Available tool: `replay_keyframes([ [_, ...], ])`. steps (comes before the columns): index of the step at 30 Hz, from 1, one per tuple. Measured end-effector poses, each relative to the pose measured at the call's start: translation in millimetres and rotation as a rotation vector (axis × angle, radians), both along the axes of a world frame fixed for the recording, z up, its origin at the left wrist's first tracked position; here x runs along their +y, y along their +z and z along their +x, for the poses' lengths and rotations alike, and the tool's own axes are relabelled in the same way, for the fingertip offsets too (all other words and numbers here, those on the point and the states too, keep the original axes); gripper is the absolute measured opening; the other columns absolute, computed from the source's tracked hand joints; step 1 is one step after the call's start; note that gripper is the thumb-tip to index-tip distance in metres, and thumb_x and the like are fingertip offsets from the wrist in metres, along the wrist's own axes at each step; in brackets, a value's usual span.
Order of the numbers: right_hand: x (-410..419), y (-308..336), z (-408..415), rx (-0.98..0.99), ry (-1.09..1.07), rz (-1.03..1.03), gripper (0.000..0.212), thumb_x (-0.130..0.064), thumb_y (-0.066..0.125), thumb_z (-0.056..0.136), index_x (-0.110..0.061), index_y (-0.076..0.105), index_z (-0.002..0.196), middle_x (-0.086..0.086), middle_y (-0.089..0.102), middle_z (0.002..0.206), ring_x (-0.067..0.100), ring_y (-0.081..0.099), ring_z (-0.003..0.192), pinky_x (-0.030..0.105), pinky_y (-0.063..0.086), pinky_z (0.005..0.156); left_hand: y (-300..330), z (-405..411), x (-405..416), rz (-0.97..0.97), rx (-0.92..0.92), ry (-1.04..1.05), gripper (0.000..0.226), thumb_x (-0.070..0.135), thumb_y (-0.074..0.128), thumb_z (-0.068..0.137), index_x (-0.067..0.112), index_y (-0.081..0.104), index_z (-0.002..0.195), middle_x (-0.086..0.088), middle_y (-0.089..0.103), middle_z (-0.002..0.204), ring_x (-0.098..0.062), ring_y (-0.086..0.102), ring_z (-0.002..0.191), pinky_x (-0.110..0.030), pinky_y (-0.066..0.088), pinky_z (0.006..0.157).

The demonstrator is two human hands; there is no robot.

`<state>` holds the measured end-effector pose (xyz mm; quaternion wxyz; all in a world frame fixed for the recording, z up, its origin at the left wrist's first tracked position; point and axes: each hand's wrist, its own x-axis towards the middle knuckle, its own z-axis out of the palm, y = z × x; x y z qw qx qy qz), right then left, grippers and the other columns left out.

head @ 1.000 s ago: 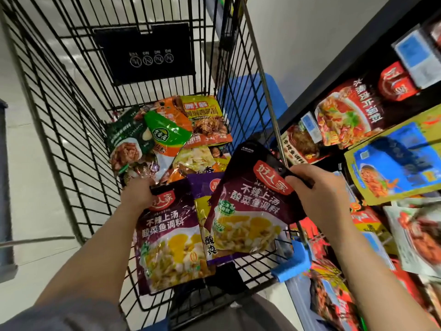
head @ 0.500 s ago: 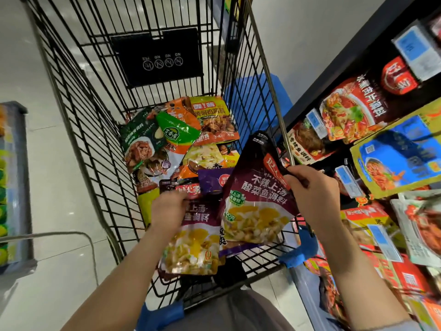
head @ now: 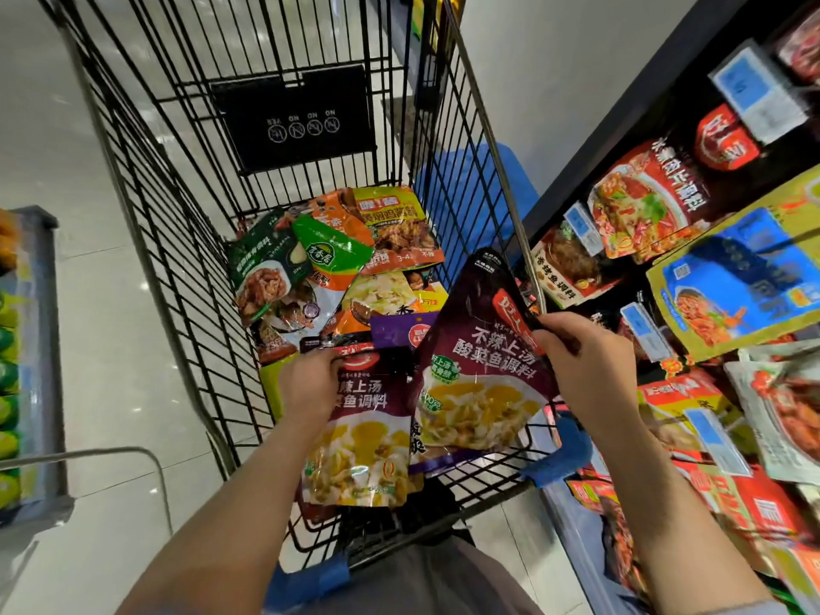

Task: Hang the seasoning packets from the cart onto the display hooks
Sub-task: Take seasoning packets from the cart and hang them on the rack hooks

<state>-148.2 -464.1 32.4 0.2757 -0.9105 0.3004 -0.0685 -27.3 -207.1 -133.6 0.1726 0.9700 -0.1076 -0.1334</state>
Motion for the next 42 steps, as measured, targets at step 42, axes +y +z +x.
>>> replay_keyframes([
  [42, -11.0, -8.9, -14.9, -0.023, 0.069, -0.022, 0.018, -0.022, 0.059, 0.091, -0.011, 0.070, 0.099, 0.006, 0.070, 0.099, 0.023, 0.061, 0.094, 0.030, 0.040, 0.076, 140.9, -101.1, 70.4, -0.141, -0.430, -0.130, 0.026, 0.001, 0.079, 0.060, 0.021, 0.074, 0.076, 0.005, 0.064, 0.064, -0.014, 0.052, 0.065, -0.017, 0.025, 0.058],
])
